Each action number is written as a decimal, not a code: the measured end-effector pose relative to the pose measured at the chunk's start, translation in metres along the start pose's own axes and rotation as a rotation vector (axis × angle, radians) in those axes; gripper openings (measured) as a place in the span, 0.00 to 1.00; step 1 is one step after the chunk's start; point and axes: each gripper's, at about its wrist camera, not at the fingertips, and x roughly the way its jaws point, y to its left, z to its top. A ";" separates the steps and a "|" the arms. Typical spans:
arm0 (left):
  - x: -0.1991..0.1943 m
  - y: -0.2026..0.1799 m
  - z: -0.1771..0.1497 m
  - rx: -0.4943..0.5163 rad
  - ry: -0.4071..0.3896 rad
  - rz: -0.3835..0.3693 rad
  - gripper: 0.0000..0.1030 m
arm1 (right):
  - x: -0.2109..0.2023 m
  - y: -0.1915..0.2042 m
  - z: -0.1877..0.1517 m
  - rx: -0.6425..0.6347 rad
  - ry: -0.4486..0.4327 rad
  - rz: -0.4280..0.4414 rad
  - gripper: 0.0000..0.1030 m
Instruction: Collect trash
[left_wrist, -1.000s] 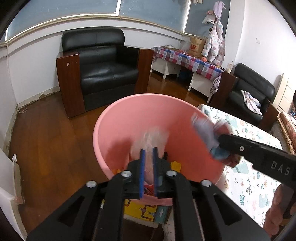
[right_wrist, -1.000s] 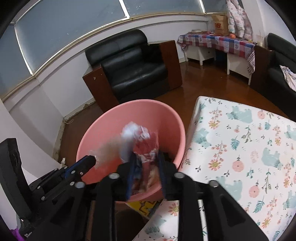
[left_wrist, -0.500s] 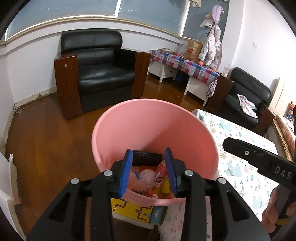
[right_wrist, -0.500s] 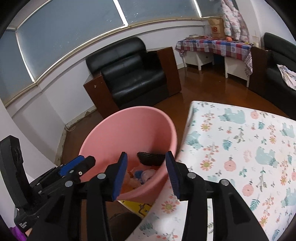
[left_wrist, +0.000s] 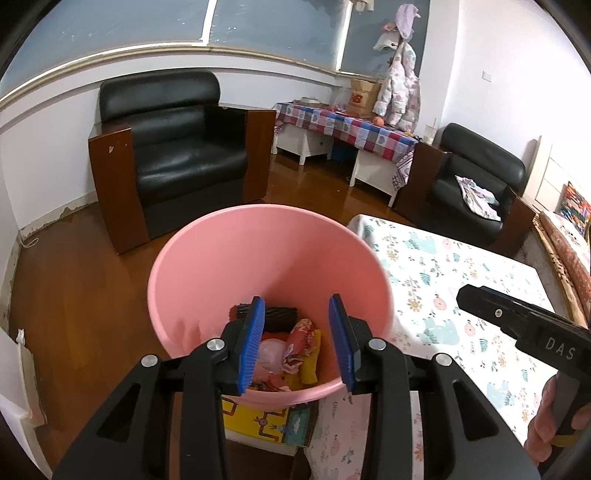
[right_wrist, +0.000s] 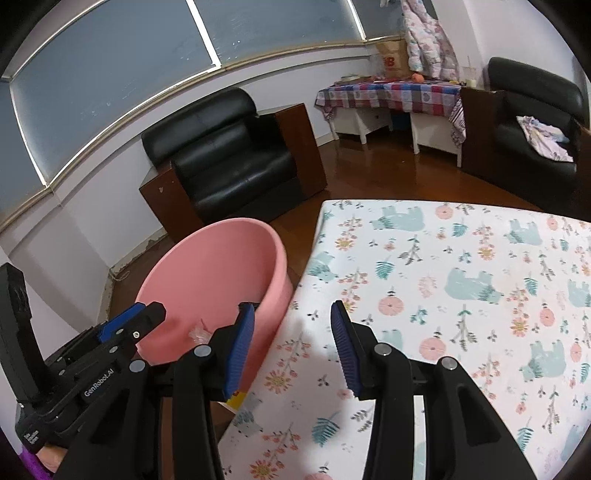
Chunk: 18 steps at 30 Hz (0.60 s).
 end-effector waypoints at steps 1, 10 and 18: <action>-0.001 -0.003 0.000 0.007 -0.001 -0.004 0.35 | -0.003 -0.001 -0.001 -0.004 -0.007 -0.014 0.41; -0.005 -0.024 0.000 0.045 -0.002 -0.032 0.35 | -0.024 -0.009 -0.007 -0.008 -0.037 -0.106 0.42; -0.009 -0.040 -0.001 0.067 -0.003 -0.052 0.35 | -0.036 -0.019 -0.014 0.011 -0.046 -0.125 0.42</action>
